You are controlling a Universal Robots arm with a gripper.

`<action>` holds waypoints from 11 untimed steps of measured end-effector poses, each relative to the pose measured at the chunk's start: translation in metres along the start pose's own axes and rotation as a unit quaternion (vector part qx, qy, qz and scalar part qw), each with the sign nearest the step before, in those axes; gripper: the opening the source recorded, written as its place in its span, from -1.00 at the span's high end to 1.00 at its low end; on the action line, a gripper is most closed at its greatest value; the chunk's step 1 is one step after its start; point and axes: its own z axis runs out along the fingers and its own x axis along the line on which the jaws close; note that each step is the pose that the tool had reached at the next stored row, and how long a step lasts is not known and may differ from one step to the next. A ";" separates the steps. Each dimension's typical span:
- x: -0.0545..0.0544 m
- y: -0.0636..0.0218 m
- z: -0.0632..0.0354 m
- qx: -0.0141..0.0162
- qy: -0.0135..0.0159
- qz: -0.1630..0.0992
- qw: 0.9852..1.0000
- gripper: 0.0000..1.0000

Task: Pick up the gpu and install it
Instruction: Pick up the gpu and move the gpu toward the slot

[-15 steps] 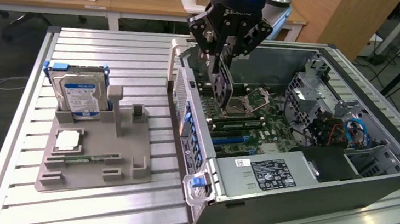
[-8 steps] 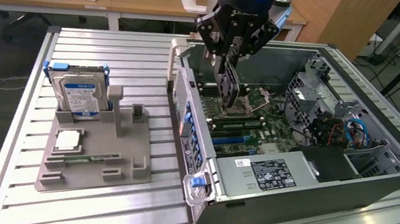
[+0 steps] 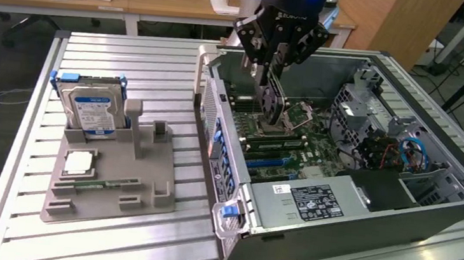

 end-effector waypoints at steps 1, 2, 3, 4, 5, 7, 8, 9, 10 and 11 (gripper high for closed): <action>-0.001 0.0000 0.0001 0.000 0.000 0.000 1.000 0.47; -0.003 0.0000 0.0001 0.000 0.000 0.000 1.000 0.47; -0.004 0.0000 0.0001 0.000 0.000 0.000 1.000 0.47; -0.006 0.0001 0.0002 0.000 0.000 0.000 1.000 0.47; -0.007 0.0001 0.0002 0.000 0.000 0.000 1.000 0.47; -0.010 0.0001 0.0003 0.000 0.000 0.000 1.000 0.47; -0.012 0.0001 0.0003 0.000 0.000 0.000 1.000 0.47; -0.013 0.0001 0.0003 0.000 0.000 0.000 1.000 0.47; -0.015 0.0001 0.0004 0.000 0.000 0.000 1.000 0.47; -0.017 0.0001 0.0004 0.000 0.000 0.000 1.000 0.47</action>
